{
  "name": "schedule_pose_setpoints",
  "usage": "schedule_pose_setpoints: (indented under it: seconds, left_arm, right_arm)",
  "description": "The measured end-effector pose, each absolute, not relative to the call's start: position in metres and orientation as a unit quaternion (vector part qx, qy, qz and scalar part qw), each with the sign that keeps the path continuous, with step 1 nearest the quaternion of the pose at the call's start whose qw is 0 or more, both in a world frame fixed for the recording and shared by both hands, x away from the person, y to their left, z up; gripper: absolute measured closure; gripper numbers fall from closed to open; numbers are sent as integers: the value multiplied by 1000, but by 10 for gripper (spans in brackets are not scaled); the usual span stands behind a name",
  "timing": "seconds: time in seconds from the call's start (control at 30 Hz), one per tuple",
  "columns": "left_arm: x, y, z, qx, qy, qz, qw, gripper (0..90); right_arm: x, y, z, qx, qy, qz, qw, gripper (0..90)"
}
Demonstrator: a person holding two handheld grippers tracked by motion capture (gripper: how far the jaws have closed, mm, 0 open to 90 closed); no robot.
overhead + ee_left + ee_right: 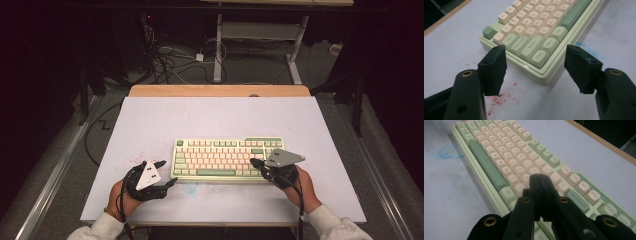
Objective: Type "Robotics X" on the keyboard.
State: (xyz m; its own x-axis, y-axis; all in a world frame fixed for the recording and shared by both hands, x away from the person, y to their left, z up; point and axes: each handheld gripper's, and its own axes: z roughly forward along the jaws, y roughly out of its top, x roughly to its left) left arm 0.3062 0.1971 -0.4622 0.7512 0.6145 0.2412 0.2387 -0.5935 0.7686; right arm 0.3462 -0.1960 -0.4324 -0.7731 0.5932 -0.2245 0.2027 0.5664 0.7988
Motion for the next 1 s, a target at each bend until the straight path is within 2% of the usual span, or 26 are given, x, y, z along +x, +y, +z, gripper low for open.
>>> schedule_pose_setpoints:
  seconds: [0.1, 0.17, 0.27, 0.37, 0.53, 0.67, 0.73, 1.0]
  left_arm:
    - [309, 198, -465, 854, 270, 243, 372, 317]
    - [310, 199, -465, 857, 275, 227, 373, 400]
    - [312, 201, -464, 842, 299, 231, 385, 335]
    - [311, 201, -464, 837, 300, 239, 391, 329]
    - [312, 199, -465, 841, 299, 249, 377, 252]
    - [312, 197, -466, 842, 298, 246, 376, 247]
    - [312, 197, -466, 842, 299, 247, 376, 216]
    - [312, 196, -466, 843, 293, 255, 373, 210]
  right_arm:
    - [357, -179, -433, 225, 858, 396, 238, 900]
    - [363, -168, -433, 222, 860, 393, 237, 900]
    - [370, -153, -435, 215, 863, 389, 239, 900]
    - [376, -144, -435, 217, 865, 385, 236, 900]
    - [386, -136, -438, 228, 872, 373, 220, 900]
    - [392, -131, -443, 235, 878, 358, 216, 900]
    - [394, -130, -445, 238, 879, 353, 213, 900]
    - [398, -123, -449, 238, 881, 348, 215, 900]
